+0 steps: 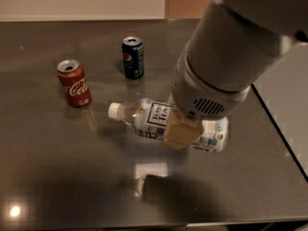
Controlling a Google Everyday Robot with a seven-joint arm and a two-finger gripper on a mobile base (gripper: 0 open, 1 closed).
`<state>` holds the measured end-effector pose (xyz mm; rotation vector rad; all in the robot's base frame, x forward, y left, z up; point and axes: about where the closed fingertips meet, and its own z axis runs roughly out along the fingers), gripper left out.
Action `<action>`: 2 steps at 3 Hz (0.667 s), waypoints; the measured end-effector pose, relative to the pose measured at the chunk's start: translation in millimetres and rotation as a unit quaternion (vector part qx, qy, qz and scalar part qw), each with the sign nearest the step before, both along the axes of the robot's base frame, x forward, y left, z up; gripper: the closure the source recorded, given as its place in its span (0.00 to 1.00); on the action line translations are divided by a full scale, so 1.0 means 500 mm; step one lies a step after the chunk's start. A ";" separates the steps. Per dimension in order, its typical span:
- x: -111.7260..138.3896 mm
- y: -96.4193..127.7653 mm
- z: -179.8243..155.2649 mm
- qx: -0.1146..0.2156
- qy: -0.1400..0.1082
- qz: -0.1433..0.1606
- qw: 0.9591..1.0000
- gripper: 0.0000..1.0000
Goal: Pick blue plastic bottle
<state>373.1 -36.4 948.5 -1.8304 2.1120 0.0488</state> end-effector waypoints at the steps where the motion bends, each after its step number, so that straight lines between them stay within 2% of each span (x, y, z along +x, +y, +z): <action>1: -0.034 -0.009 0.004 0.010 -0.019 -0.001 1.000 1.00; 2: -0.034 -0.009 0.004 0.010 -0.019 -0.001 1.000 1.00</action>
Offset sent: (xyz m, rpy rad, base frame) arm -0.0168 -0.0047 0.0016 0.0205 -0.0367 -0.0026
